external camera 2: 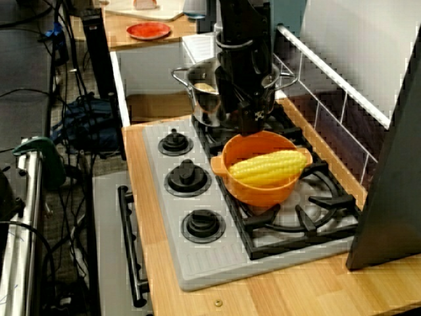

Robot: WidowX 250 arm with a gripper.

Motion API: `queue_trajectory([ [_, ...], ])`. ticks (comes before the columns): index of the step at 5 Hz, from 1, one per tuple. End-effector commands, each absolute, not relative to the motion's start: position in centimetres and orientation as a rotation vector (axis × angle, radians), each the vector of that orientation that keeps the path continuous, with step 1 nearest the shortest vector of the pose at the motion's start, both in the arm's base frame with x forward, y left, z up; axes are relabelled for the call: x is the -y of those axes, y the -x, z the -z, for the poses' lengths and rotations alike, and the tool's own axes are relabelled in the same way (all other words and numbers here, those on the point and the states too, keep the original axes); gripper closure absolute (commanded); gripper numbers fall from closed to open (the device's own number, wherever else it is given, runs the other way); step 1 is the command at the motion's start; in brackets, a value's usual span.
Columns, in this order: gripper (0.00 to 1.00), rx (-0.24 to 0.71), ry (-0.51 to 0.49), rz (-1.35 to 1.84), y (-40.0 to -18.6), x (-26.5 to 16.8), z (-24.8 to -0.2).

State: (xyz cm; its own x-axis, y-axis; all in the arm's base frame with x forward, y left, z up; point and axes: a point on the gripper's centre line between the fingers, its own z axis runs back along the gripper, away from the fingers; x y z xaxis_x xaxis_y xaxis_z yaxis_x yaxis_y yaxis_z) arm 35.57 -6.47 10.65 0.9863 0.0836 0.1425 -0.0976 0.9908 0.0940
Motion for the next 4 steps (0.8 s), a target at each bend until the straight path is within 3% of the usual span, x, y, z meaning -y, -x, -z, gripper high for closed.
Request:
queue_trajectory([
  [1, 0.00, 0.181, -0.097, -0.124, -35.37, 5.59, -11.23],
  [4, 0.00, 0.188, -0.108, -0.153, -35.05, 6.00, -10.28],
])
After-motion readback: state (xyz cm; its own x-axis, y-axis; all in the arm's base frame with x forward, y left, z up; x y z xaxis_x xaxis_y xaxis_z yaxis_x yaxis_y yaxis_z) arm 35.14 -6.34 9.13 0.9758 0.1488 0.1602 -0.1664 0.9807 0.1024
